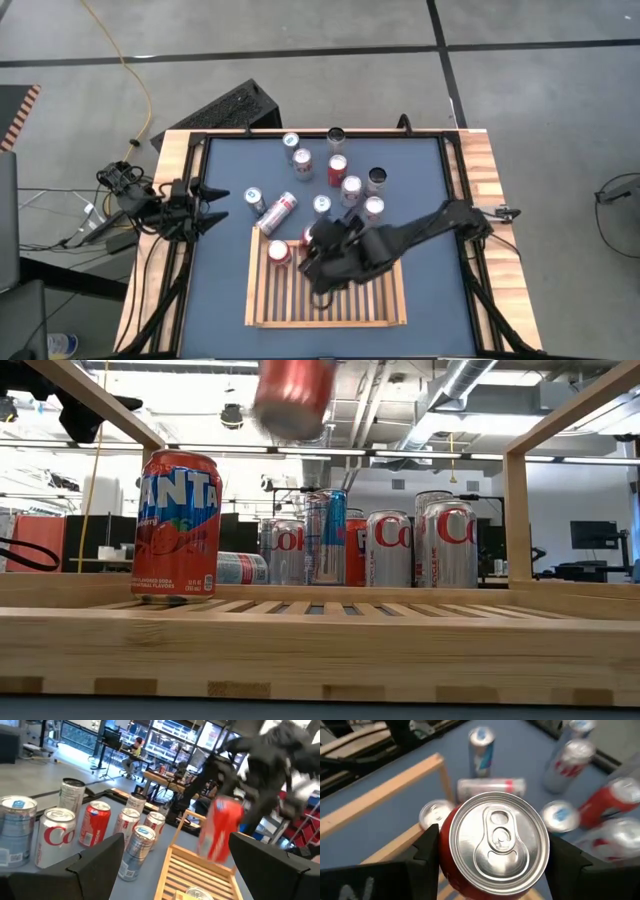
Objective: Place canned beverage on shelf
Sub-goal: Put the left red soda can on the shelf aligned with the other red soda can
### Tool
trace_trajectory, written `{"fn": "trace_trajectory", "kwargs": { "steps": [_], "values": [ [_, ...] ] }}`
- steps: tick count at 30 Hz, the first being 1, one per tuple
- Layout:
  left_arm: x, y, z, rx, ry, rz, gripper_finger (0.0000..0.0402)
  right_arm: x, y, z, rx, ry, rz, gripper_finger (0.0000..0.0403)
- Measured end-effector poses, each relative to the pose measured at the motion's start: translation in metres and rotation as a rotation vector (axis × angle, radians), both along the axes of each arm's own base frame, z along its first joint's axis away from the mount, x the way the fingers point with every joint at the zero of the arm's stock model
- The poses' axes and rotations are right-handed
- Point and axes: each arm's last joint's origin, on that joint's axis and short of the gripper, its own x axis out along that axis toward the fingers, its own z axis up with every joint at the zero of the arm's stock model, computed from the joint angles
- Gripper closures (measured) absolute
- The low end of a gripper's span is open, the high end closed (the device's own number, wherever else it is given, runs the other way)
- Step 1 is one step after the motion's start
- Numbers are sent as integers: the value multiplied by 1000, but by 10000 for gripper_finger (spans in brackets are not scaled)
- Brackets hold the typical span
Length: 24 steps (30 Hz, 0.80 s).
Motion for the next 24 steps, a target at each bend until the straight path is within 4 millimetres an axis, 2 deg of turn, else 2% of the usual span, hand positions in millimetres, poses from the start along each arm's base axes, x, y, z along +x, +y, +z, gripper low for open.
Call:
{"fn": "trace_trajectory", "kwargs": {
  "steps": [3, 6, 12, 14, 17, 19, 22, 24],
  "values": [
    [0, 0, 0, -37, -11, 0, 53, 14, 15, -19, 44, -16, 29, 165],
    [0, 0, -1, -62, -7, -17, 53, 23, 29, -30, 115, -58, 53, 165],
    [0, 0, -1, -75, -9, -12, 53, 27, 55, -50, 209, -76, 57, 165],
    [0, 0, 0, -83, -15, -9, 53, 28, 59, -55, 219, -80, 45, 165],
    [0, 0, 0, -113, -23, -14, 53, 38, 60, -61, 237, -138, 27, 165],
    [0, 0, 0, -127, -25, -25, 53, 49, 58, -75, 235, -135, 35, 165],
    [0, -1, -1, -128, -25, -31, 53, 60, 58, -84, 238, -156, 67, 165],
    [0, 0, -1, -128, -25, -28, 53, 63, 57, -84, 226, -159, 76, 165]
  ]
}}
